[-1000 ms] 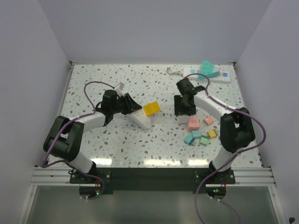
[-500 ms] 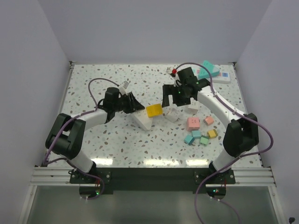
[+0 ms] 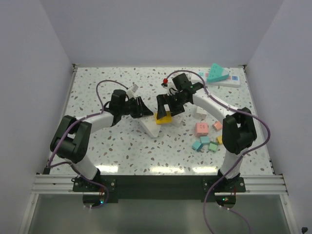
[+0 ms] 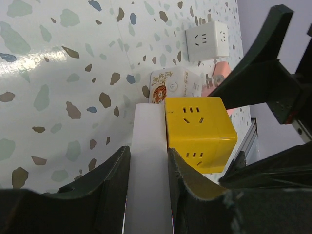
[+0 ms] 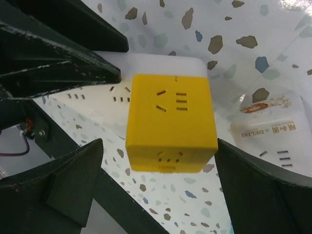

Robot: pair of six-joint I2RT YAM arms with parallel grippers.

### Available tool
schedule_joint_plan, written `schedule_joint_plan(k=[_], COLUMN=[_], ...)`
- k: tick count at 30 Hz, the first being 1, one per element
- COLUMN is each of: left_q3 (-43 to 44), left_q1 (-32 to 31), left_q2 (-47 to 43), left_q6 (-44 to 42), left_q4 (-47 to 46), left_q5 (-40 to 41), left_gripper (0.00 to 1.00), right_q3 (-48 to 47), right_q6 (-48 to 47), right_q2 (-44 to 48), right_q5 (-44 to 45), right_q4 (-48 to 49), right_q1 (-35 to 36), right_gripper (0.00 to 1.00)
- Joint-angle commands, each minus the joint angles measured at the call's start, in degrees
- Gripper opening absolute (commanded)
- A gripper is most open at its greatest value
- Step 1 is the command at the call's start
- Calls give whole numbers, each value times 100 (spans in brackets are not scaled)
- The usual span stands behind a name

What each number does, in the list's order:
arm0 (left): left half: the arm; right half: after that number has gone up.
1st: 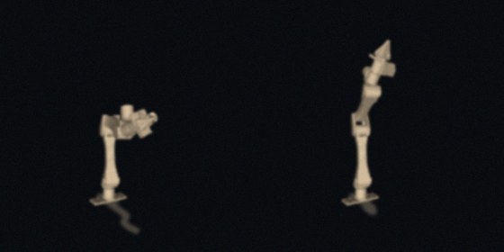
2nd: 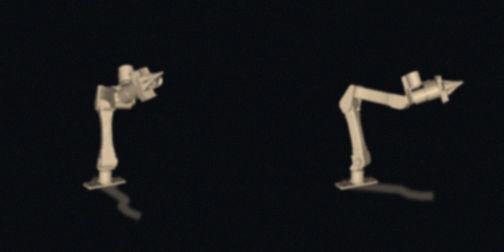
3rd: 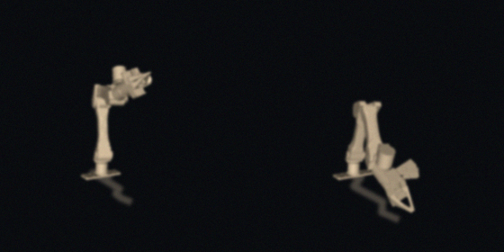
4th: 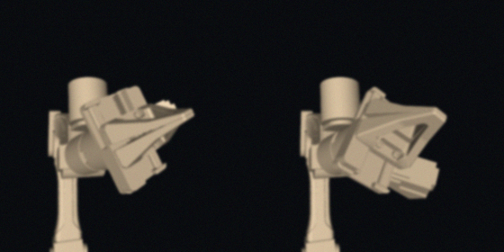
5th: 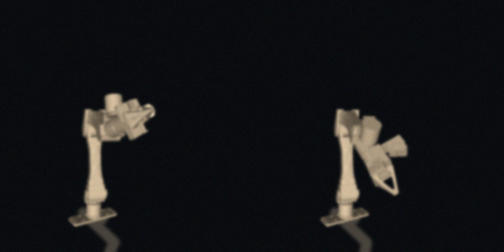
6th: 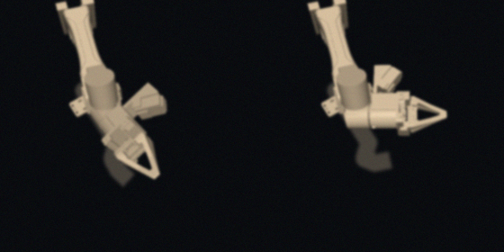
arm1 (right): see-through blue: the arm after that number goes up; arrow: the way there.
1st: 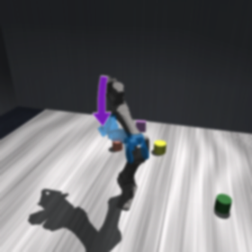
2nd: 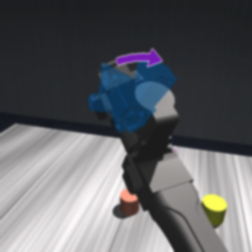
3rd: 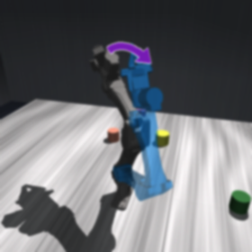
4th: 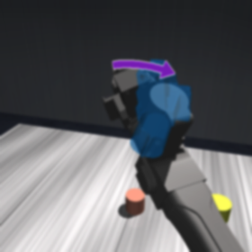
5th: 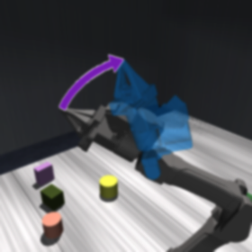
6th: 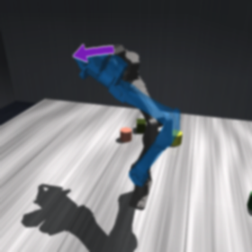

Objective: Pull the plug off the socket

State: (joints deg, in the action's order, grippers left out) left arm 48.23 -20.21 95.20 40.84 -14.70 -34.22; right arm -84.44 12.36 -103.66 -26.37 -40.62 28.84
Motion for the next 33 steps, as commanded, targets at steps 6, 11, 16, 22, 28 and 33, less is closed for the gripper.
schedule_joint_plan(k=[6, 11, 16, 22, 28, 33], left_q3=[380, 398, 302, -489, -998, -1413], left_q1=[-71, -54, -1, 43, 43, -45], left_q2=[-212, -361, -703, -1837, -2048, -2164], left_q6=[117, 47, -23, 12, 64, 144], left_q4=[-543, -386, 2, -419, -665, -1079], left_q5=[-604, -244, 904, 2112, 1857, 1778], left_gripper=[0, 0, 70, 100, 100, 100], right_q3=[-415, -336, -274, -695, -854, -837], right_q6=[-138, -14, 441, 838, 1540, 1892], right_q2=[-515, -551, -419, -462, -489, -454], right_q5=[-368, -808, -712, -632, -562, -825], right_q4=[142, 11, 71, 81, 343, 616], right_q1=[227, 236, 140, 43, -177, -221], right_gripper=[74, 1, 0, 0, 0, 0])
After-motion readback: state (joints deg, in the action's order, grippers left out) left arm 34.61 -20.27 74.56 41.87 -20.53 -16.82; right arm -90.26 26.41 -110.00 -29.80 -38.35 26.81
